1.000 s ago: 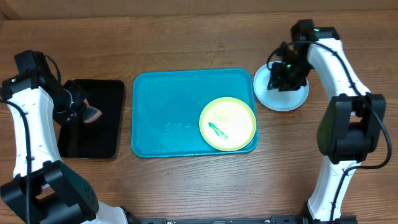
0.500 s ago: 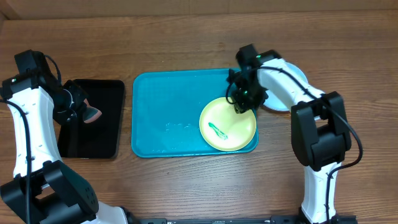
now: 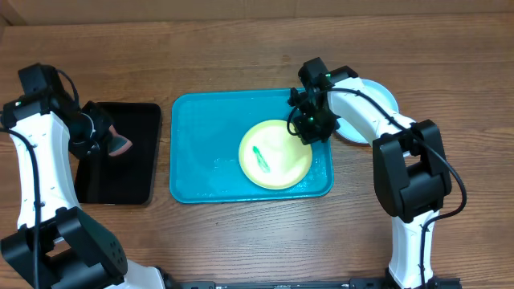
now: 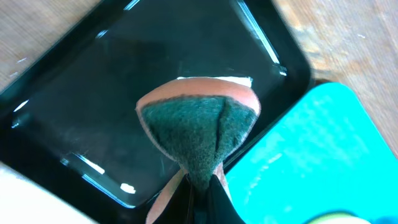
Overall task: Clean dirty plates on tray and stack at the side
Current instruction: 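Reach the right gripper to the yellow plate's rim and grip it, then scrub the yellow plate's green stain with the sponge in the left gripper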
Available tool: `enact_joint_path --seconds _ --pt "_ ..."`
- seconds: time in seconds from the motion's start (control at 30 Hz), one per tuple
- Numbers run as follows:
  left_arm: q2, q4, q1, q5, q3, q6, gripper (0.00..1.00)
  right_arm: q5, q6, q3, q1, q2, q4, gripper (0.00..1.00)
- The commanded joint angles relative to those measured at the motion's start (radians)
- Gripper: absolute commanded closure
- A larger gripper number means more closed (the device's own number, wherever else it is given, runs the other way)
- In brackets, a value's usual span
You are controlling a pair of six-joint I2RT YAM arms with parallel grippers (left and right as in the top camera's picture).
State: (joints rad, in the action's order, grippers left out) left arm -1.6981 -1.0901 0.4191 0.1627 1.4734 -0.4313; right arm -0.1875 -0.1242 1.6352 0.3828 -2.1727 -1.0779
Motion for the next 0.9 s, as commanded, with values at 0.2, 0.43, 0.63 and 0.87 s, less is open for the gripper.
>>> enact_joint_path --seconds 0.2,0.43,0.63,0.87 --pt "-0.004 0.028 -0.135 0.219 -0.013 0.194 0.96 -0.043 0.354 -0.073 0.143 0.018 0.202 0.96" --pt "-0.004 0.085 -0.338 0.219 -0.100 0.223 0.96 -0.024 0.477 -0.175 0.205 0.018 0.367 0.96" --pt "-0.018 0.219 -0.517 0.216 -0.217 0.171 0.96 -0.027 0.496 -0.183 0.255 0.018 0.394 0.96" --pt "-0.042 0.364 -0.671 0.000 -0.315 -0.004 0.96 0.095 0.552 -0.183 0.279 0.018 0.380 0.96"
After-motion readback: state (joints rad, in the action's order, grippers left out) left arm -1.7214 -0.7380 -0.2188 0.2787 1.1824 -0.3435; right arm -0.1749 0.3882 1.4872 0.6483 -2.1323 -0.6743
